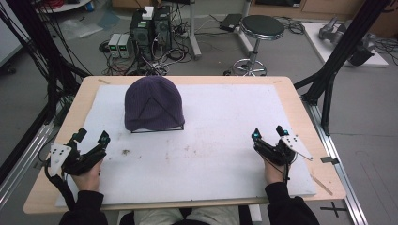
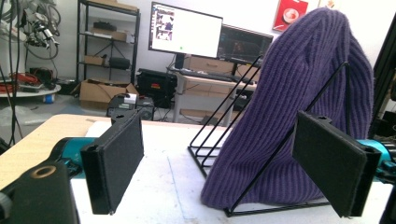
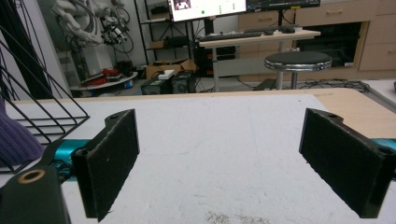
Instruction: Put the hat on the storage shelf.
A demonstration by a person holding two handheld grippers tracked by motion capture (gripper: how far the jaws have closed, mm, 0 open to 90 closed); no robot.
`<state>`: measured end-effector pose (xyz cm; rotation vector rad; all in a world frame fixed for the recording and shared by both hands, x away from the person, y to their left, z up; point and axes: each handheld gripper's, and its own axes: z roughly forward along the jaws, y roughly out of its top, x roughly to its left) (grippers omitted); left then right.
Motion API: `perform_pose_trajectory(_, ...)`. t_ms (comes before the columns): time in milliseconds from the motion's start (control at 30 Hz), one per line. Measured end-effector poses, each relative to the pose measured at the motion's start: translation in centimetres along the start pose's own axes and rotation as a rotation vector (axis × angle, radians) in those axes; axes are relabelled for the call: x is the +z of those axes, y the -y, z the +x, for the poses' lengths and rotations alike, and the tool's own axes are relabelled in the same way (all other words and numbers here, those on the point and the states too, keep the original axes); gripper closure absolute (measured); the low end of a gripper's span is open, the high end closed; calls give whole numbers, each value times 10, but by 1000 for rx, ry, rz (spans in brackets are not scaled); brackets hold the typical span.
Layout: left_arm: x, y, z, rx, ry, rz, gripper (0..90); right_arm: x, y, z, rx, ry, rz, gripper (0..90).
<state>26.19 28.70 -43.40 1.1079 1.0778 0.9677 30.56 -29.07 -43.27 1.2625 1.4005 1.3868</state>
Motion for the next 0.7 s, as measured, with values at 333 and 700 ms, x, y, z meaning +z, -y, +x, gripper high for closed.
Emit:
perform_pose_trajectory(333,2,2,-3,5,13,19,176,0,1,-1,29,-3,15,114)
perform_pose_trajectory(700,3,3,0,-5,26,17,187,1,1,-1,23,-8,17,114)
